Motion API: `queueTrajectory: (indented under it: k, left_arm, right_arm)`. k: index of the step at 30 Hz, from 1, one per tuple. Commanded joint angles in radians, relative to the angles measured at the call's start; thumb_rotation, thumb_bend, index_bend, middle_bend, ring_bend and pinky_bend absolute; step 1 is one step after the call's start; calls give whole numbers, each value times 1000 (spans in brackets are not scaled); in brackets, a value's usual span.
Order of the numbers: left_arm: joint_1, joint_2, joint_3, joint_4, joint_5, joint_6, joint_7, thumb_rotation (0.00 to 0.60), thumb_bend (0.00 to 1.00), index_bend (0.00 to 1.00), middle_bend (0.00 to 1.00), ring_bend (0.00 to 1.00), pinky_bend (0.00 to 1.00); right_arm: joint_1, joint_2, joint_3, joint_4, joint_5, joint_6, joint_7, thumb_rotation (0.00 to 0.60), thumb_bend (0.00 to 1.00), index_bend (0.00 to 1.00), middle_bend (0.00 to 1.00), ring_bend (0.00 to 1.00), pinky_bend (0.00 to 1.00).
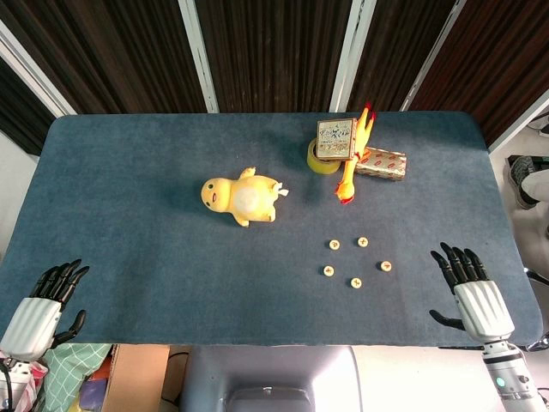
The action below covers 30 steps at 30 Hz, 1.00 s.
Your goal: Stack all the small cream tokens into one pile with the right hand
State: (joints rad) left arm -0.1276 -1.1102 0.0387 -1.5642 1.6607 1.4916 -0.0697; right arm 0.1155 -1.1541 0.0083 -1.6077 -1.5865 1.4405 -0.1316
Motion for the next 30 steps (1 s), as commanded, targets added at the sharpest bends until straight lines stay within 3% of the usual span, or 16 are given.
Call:
queueTrajectory:
  k: [1, 8, 11, 19, 23, 30]
  left_arm:
    - [-3, -9, 3, -3, 15, 2, 13, 600, 453, 0, 0, 0, 86]
    - [-11, -9, 4, -5, 24, -3, 6, 600, 453, 0, 0, 0, 86]
    - [-15, -4, 2, 0, 15, -11, -13, 600, 453, 0, 0, 0, 86]
    - [4, 11, 1, -5, -9, 7, 0, 600, 453, 0, 0, 0, 86]
    - [16, 21, 4, -1, 1, 32, -19, 600, 453, 0, 0, 0, 86]
    - [19, 22, 9, 1, 17, 42, -30, 600, 453, 0, 0, 0, 86]
  right_arm:
    - [-3, 6, -1, 5, 3, 2, 8, 600, 112, 0, 0, 0, 0]
    - [24, -16, -7, 31, -19, -37, 5, 600, 112, 0, 0, 0, 0]
    - [78, -40, -11, 50, -49, -110, -24, 600, 112, 19, 0, 0, 0]
    - [257, -139, 16, 116, -48, -362, -110, 600, 179, 294, 0, 0, 0]
    - [306, -203, 22, 171, -44, -416, -123, 600, 269, 388, 0, 0, 0]
    - [336, -267, 17, 247, -47, -415, -108, 600, 390, 492, 0, 0, 0]
